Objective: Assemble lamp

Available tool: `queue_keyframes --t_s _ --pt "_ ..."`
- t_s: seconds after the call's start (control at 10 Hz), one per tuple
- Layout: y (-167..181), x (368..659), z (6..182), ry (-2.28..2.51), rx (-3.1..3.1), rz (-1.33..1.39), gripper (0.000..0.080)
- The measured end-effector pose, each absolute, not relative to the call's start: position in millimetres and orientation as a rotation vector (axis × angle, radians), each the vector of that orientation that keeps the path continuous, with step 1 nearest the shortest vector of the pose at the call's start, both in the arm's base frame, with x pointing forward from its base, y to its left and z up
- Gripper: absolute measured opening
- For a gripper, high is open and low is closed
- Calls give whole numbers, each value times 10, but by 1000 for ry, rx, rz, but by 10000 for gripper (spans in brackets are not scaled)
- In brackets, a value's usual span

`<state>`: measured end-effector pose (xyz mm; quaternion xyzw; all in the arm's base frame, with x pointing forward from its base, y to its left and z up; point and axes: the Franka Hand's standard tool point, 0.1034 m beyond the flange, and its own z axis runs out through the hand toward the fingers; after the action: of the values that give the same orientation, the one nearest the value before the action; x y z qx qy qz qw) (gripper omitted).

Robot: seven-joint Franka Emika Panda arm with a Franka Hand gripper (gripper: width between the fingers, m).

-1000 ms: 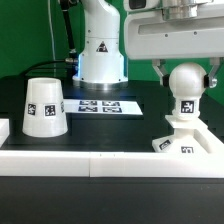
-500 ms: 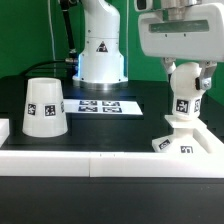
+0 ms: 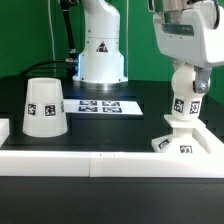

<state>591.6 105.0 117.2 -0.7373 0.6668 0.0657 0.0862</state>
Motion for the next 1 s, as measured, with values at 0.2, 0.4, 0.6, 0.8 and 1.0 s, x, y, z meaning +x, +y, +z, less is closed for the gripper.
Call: queue_keyframes --t_s 0.2,0.4,0.6,0.8,1.0 --pt "1058 5915 1172 1946 -2228 194 696" --pt "1048 5906 1168 1611 -2485 148 698" --pt "1046 5902 1167 1469 -2568 135 698" --pt "1045 5902 1167 1251 -2674 113 698" --pt "1011 5914 1173 823 -2862 53 698"
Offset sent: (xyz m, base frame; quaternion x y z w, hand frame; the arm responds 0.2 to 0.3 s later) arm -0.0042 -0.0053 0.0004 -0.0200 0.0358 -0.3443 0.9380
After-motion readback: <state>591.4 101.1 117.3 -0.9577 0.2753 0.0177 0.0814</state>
